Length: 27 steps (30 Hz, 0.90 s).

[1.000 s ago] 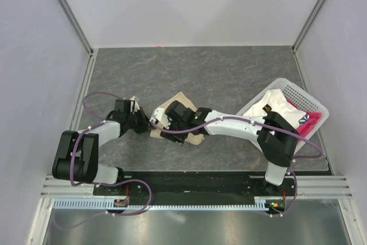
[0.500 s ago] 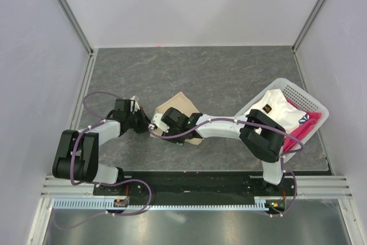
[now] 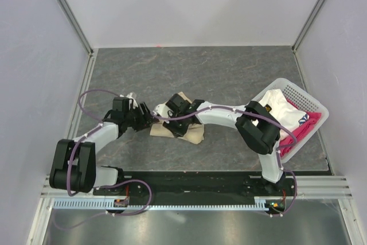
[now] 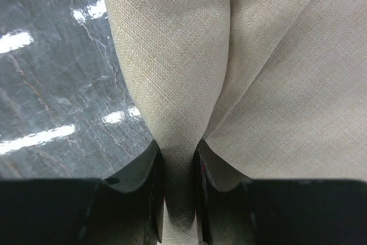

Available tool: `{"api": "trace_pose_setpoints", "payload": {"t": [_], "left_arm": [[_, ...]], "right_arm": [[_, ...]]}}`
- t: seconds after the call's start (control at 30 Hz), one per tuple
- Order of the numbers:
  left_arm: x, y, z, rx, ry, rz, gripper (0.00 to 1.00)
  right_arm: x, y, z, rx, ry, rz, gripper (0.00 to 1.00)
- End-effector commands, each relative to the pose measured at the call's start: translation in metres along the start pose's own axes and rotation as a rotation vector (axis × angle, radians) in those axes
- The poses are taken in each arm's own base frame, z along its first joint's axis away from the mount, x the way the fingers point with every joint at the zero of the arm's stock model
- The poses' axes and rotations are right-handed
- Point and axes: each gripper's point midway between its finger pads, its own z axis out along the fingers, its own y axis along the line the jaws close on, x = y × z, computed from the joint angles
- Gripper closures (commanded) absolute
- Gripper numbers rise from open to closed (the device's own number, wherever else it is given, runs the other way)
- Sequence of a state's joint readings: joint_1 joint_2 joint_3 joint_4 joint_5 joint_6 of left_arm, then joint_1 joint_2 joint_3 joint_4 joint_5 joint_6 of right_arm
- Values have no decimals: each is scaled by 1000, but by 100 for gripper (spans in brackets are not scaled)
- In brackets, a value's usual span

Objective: Fold the napkin, place the utensils inside, and roll it up
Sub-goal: Roll the napkin with the utensil

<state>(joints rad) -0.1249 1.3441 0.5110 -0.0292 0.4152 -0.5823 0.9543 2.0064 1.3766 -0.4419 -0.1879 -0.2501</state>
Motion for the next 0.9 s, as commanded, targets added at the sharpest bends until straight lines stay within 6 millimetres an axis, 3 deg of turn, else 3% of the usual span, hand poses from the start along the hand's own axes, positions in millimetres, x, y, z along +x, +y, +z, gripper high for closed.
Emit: {"api": "trace_pose_setpoints", "payload": {"t": [0.0,0.2,0.43,0.63,0.87], "left_arm": [[-20,7,-18,-68,-137,54,30],[-10,6,-27,-33,-177,91,29],[-1,-4,-32,64,-211,130,30],[5,-22,-35,184,-216,177,33],[15,-28,-26,207,-139,176,39]], "right_arm": [[61,29,10,-262,177,184,82],[51,42,-2,-472,153,316,83],[40,40,-9,-656,140,479,84],[38,27,-2,-695,146,599,85],[41,20,7,-724,157,665,85]]}}
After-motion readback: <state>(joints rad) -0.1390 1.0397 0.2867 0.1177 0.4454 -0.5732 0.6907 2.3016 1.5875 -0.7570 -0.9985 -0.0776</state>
